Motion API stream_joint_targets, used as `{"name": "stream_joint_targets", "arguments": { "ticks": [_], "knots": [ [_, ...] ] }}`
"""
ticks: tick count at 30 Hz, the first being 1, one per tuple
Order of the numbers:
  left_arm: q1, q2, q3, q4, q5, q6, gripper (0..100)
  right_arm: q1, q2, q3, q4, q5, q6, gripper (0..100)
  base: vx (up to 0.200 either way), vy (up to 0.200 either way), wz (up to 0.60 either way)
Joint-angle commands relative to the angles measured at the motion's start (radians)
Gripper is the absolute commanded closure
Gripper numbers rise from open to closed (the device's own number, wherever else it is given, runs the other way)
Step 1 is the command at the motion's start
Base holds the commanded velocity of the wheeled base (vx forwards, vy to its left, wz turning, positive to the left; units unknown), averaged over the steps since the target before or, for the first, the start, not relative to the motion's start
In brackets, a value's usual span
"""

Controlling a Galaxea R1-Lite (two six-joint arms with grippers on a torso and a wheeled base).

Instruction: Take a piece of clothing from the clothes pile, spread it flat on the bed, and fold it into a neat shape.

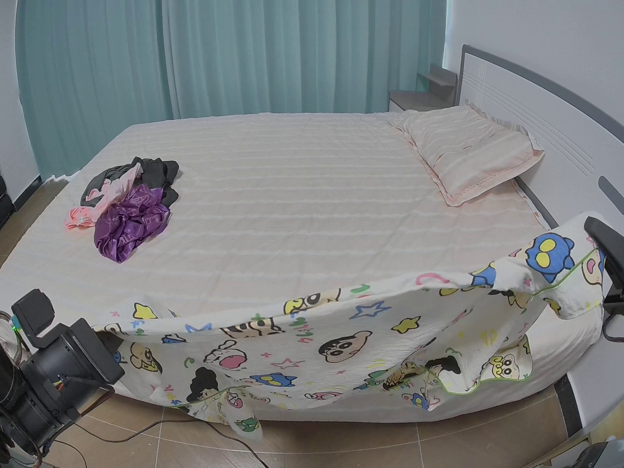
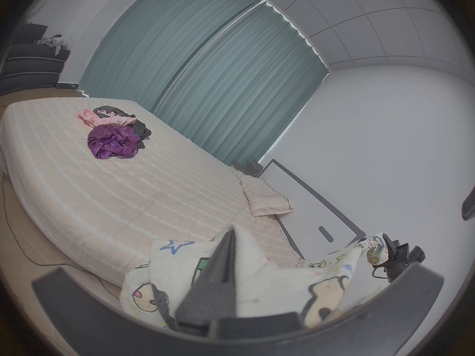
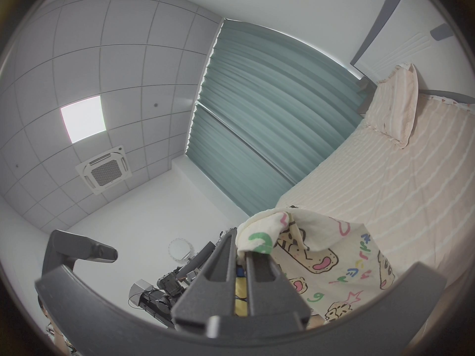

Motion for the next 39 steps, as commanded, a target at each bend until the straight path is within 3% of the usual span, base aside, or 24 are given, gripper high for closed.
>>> {"name": "stream_joint_targets", "arguments": {
  "ticks": [1, 9, 17, 24, 30, 35, 39],
  "knots": [
    [0.002, -0.064, -0.001, 0.020, 0.001, 0.009, 100, 0.003, -0.065, -0.011, 0.005, 0.031, 0.000, 100, 0.000, 0.000, 0.00],
    [0.008, -0.199, -0.024, 0.090, 0.000, 0.041, 100, 0.002, -0.115, -0.016, -0.003, 0.060, 0.002, 100, 0.000, 0.000, 0.00],
    [0.031, -0.184, -0.084, 0.141, -0.005, 0.046, 100, -0.009, -0.051, -0.054, 0.003, 0.071, 0.002, 100, 0.000, 0.000, 0.00],
    [0.147, 0.028, -0.131, 0.127, -0.009, 0.042, 100, -0.113, 0.147, -0.142, -0.009, 0.077, 0.002, 100, 0.000, 0.000, 0.00],
    [0.186, 0.157, -0.222, 0.126, -0.009, 0.042, 100, -0.170, 0.299, -0.254, -0.009, 0.077, -0.005, 100, 0.000, 0.000, 0.00],
    [0.235, 0.273, -0.309, 0.107, -0.019, 0.041, 100, -0.225, 0.417, -0.313, -0.021, 0.077, -0.003, 100, 0.200, 0.000, 0.00],
    [0.273, 0.373, -0.369, 0.100, -0.077, 0.041, 100, -0.245, 0.486, -0.330, -0.066, 0.077, -0.001, 100, 0.200, 0.000, 0.00]
  ]
}}
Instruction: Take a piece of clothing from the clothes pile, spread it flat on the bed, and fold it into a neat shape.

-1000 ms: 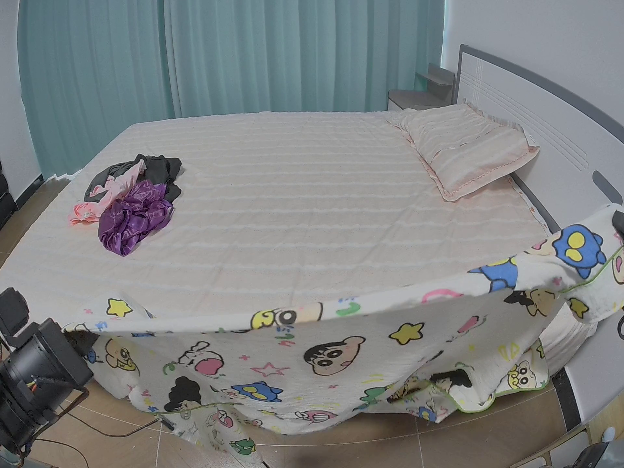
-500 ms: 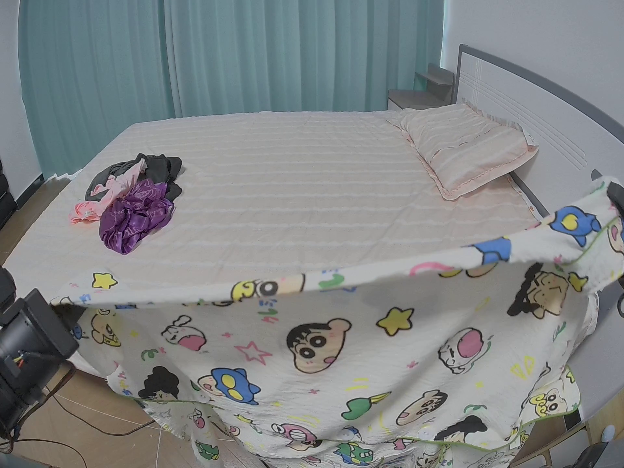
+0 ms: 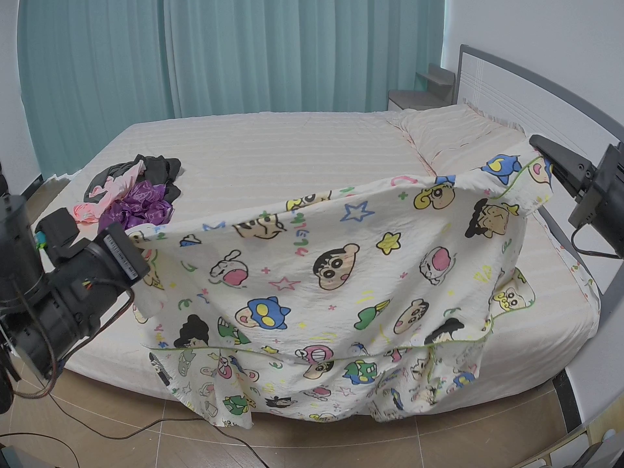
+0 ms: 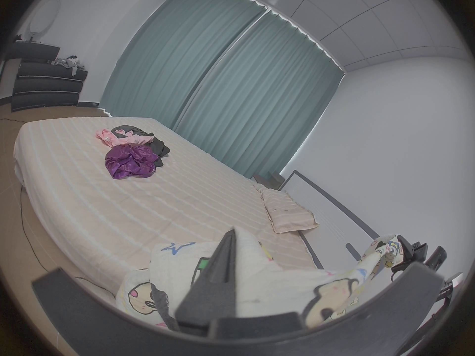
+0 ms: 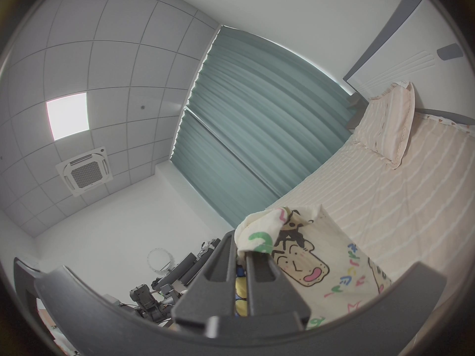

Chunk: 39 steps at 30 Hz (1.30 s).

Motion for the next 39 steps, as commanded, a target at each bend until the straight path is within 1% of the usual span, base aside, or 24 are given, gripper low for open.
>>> {"name": "stream_joint_targets", "arguments": {
  "ticks": [1, 3, 5, 6, 7, 9, 12, 13, 16, 20, 27, 36, 39],
  "knots": [
    [0.061, 0.189, -0.094, -0.009, -0.054, -0.001, 100, -0.043, 0.161, -0.045, -0.054, 0.000, 0.001, 100, 0.200, 0.000, 0.00],
    [0.079, 0.237, -0.124, -0.010, -0.063, -0.001, 100, -0.054, 0.200, -0.058, -0.083, -0.001, 0.000, 100, 0.200, 0.000, 0.00],
    [0.110, 0.306, -0.186, -0.009, -0.068, -0.001, 100, -0.076, 0.259, -0.092, -0.109, -0.003, 0.000, 100, 0.200, 0.000, 0.00],
    [0.110, 0.306, -0.186, -0.009, -0.068, -0.001, 100, -0.076, 0.259, -0.092, -0.109, -0.003, 0.000, 100, 0.200, 0.000, 0.00],
    [0.125, 0.360, -0.230, -0.009, -0.066, 0.000, 100, -0.085, 0.292, -0.124, -0.109, -0.003, 0.000, 100, 0.200, 0.000, 0.00],
    [0.138, 0.404, -0.270, -0.010, -0.065, 0.000, 100, -0.092, 0.325, -0.150, -0.108, -0.004, 0.000, 100, 0.200, 0.000, 0.00],
    [0.145, 0.469, -0.328, -0.009, -0.065, 0.000, 100, -0.103, 0.378, -0.187, -0.108, -0.006, 0.000, 100, 0.200, 0.000, 0.00],
    [0.145, 0.469, -0.328, -0.009, -0.065, 0.000, 100, -0.103, 0.378, -0.187, -0.108, -0.006, 0.000, 100, 0.200, 0.000, 0.00],
    [0.159, 0.571, -0.413, -0.009, -0.063, 0.002, 100, -0.116, 0.457, -0.232, -0.111, -0.006, 0.000, 100, 0.200, 0.000, 0.00],
    [0.171, 0.671, -0.471, -0.009, -0.066, 0.002, 100, -0.119, 0.541, -0.258, -0.112, -0.012, 0.000, 100, 0.200, 0.000, 0.00],
    [0.173, 0.788, -0.514, -0.007, -0.063, -0.003, 100, -0.129, 0.633, -0.281, -0.119, -0.015, 0.001, 100, 0.200, 0.000, 0.00],
    [0.180, 0.903, -0.565, -0.006, -0.062, -0.056, 100, -0.132, 0.733, -0.284, -0.140, -0.018, 0.001, 100, 0.000, 0.000, 0.00],
    [0.182, 0.953, -0.588, -0.006, -0.062, -0.056, 100, -0.132, 0.759, -0.290, -0.140, -0.018, 0.001, 100, 0.200, 0.000, 0.00]
  ]
}}
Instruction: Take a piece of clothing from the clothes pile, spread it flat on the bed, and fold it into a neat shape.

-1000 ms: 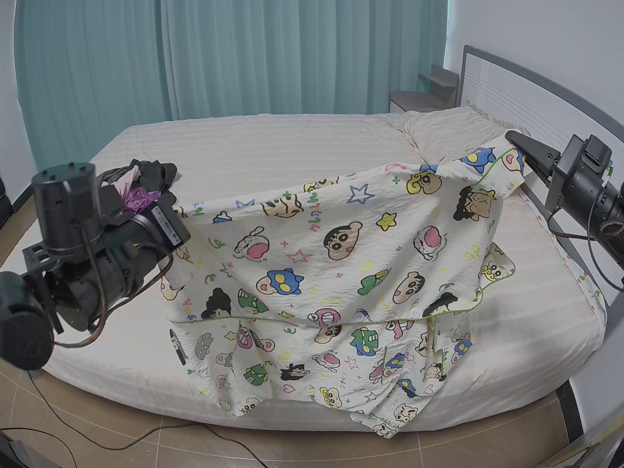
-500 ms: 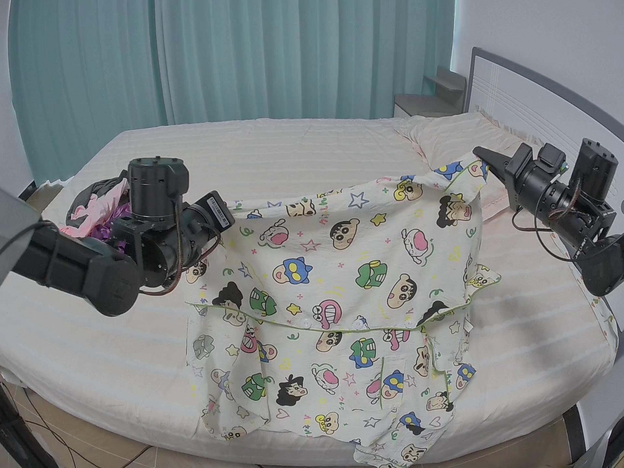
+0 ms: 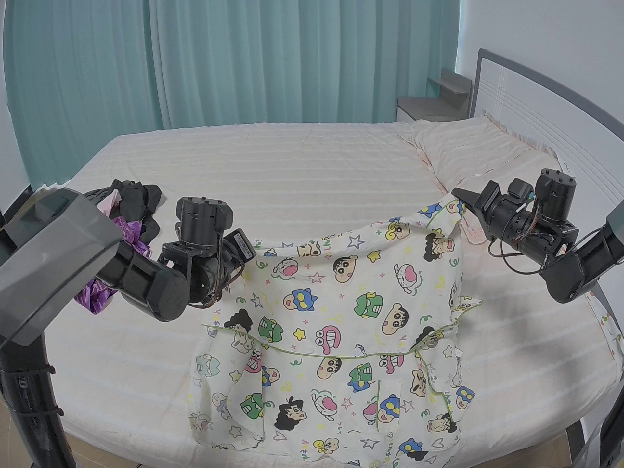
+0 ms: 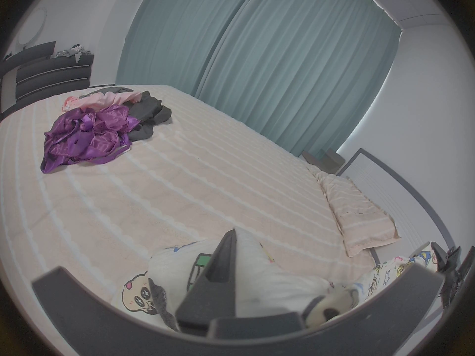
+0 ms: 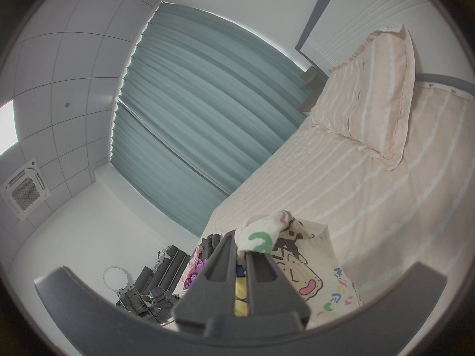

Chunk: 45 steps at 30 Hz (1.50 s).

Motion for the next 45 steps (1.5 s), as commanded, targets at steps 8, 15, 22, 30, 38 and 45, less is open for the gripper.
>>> {"name": "stream_joint_targets", "arguments": {
  "ticks": [8, 15, 22, 30, 38, 45],
  "knots": [
    [0.005, 0.163, -0.068, -0.001, 0.004, -0.001, 100, 0.000, 0.151, -0.015, -0.044, -0.020, -0.006, 100, 0.075, 0.000, 0.00],
    [0.008, 0.204, -0.084, 0.001, 0.006, -0.001, 100, 0.001, 0.208, -0.016, -0.058, -0.026, -0.006, 100, 0.000, 0.000, 0.00],
    [0.030, 0.297, -0.173, 0.001, 0.032, -0.002, 100, 0.004, 0.333, -0.124, -0.044, -0.098, -0.003, 100, 0.000, 0.000, 0.00],
    [0.051, 0.379, -0.239, 0.010, 0.098, -0.001, 100, 0.013, 0.441, -0.250, 0.030, -0.138, 0.002, 100, 0.000, 0.000, 0.00],
    [0.083, 0.402, -0.256, 0.010, 0.103, 0.002, 0, 0.027, 0.516, -0.380, 0.117, -0.210, 0.037, 0, 0.000, 0.000, 0.00],
    [0.132, 0.395, -0.259, 0.009, 0.104, 0.002, 0, 0.030, 0.560, -0.454, 0.123, -0.376, 0.037, 0, 0.000, 0.000, 0.00]
  ]
}}
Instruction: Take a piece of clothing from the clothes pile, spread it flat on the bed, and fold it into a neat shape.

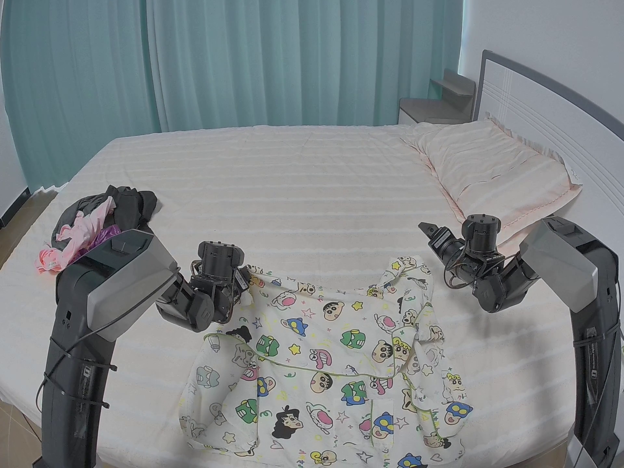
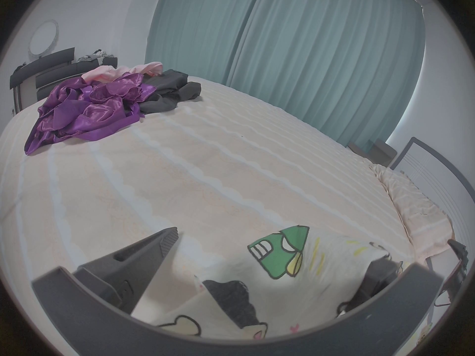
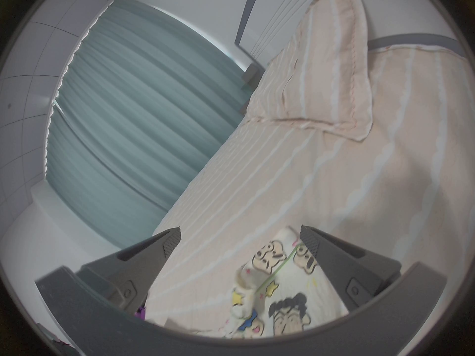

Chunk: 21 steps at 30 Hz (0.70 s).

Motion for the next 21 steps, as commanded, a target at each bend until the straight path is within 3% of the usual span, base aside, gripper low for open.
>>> {"name": "stream_joint_targets", "arguments": {
  "ticks": [1, 6, 14, 18, 21],
  "knots": [
    [0.042, -0.012, -0.001, -0.002, 0.000, 0.000, 0, -0.001, 0.028, -0.028, 0.005, -0.027, 0.001, 0, 0.000, 0.000, 0.00],
    [0.082, -0.099, 0.038, 0.003, -0.008, -0.003, 0, -0.025, -0.069, 0.082, 0.009, -0.013, -0.002, 0, 0.000, 0.000, 0.00],
    [0.169, -0.179, 0.053, 0.089, -0.064, -0.003, 0, -0.096, -0.271, 0.404, -0.008, 0.076, -0.005, 0, 0.000, 0.000, 0.00],
    [0.192, -0.240, 0.108, 0.110, -0.121, -0.017, 0, -0.143, -0.359, 0.567, -0.008, 0.174, -0.014, 0, 0.000, 0.000, 0.00],
    [0.214, -0.336, 0.180, 0.112, -0.221, -0.065, 0, -0.183, -0.398, 0.671, -0.008, 0.252, -0.056, 0, 0.000, 0.000, 0.00]
  ]
}}
